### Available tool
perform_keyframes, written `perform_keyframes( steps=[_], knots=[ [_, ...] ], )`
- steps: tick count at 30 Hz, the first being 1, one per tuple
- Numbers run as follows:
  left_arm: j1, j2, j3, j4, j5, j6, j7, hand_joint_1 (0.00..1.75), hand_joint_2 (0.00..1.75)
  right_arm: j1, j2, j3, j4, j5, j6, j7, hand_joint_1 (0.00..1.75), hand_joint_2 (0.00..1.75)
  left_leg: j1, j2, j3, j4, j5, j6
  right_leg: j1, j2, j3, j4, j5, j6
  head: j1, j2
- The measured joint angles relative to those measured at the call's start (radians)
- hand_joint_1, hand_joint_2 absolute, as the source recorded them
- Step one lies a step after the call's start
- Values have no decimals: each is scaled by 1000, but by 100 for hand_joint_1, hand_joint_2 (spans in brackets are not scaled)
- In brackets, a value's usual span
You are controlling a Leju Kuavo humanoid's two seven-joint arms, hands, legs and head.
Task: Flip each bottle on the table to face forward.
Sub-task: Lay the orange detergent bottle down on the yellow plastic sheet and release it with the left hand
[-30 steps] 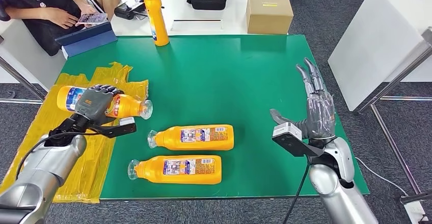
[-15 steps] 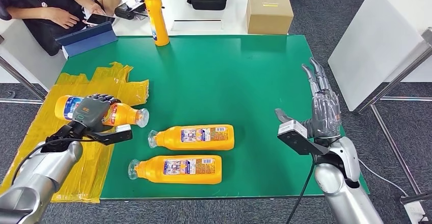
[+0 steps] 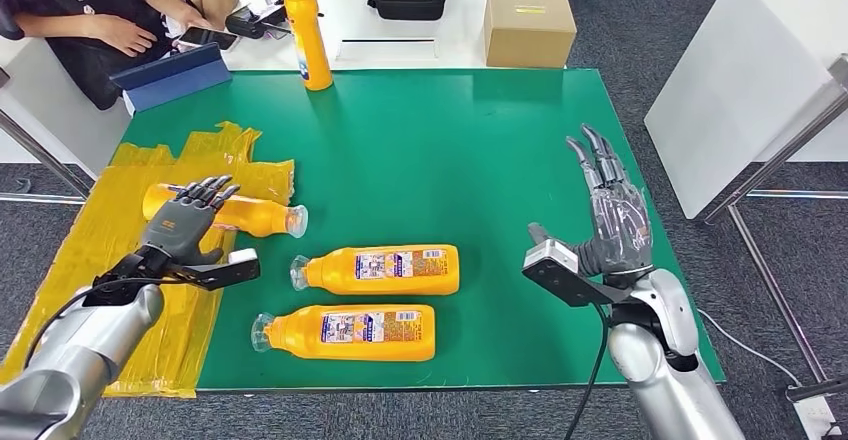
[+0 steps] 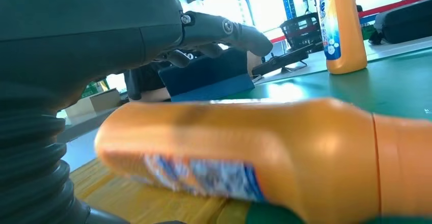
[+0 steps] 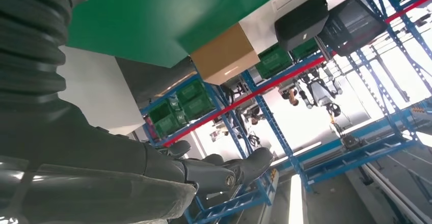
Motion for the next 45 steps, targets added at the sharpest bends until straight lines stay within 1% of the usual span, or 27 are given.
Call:
perform_keyframes(
  steps=[4,7,10,14,16,19,21,23,25,29,33,38,45],
  knots=[
    [11,-6,4,-1,51,-4,-31,0,175,1,5,8,9,7,8,1,0,175,0,0,0,0,0,0,0,0,0,0,0,0,0,0],
    [26,-13,22,-27,138,-31,-90,0,175,0,6,14,15,9,34,10,0,175,0,0,0,0,0,0,0,0,0,0,0,0,0,0],
    [58,-30,57,-111,287,-89,-165,0,175,-9,6,27,24,8,77,33,0,175,0,0,0,0,0,0,0,0,0,0,0,0,0,0],
    [91,-49,89,-219,394,-149,-200,0,175,-29,5,44,37,1,108,48,0,175,0,0,0,0,0,0,0,0,0,0,0,0,0,0],
    [108,-58,105,-261,484,-194,-237,0,175,-40,5,53,46,-10,140,61,0,175,0,0,0,0,0,0,0,0,0,0,0,0,0,0],
    [141,-83,127,-362,678,-300,-277,0,175,-85,3,82,86,-26,214,85,0,175,0,0,0,0,0,0,0,0,0,0,0,0,0,0],
    [162,-104,136,-440,798,-367,-281,0,175,-138,2,114,132,-21,251,99,0,175,0,0,0,0,0,0,0,0,1,0,0,0,0,0],
    [177,-124,140,-509,865,-396,-277,0,175,-192,-2,153,181,0,271,108,0,175,0,0,0,0,0,0,0,0,1,0,0,0,0,0],
    [186,-139,140,-562,880,-395,-272,0,175,-231,-7,187,218,17,276,112,0,175,0,-1,1,0,1,1,0,-1,1,0,0,0,0,0],
    [205,-160,136,-632,851,-365,-266,0,175,-276,-18,245,266,76,278,117,0,175,0,-1,0,0,1,1,0,-1,1,0,0,0,0,0],
    [227,-188,110,-709,830,-343,-255,0,175,-324,-22,323,317,147,287,117,0,175,0,-1,0,0,0,1,0,-1,1,0,0,0,0,0],
    [238,-218,86,-783,836,-333,-236,0,175,-374,-10,411,382,159,290,112,0,175,0,-1,0,0,1,1,0,-1,1,0,0,0,0,0],
    [243,-241,75,-807,847,-335,-233,0,175,-384,12,486,441,154,286,105,0,175,0,-1,0,0,1,1,0,-1,1,0,0,0,0,0]
  ],
)
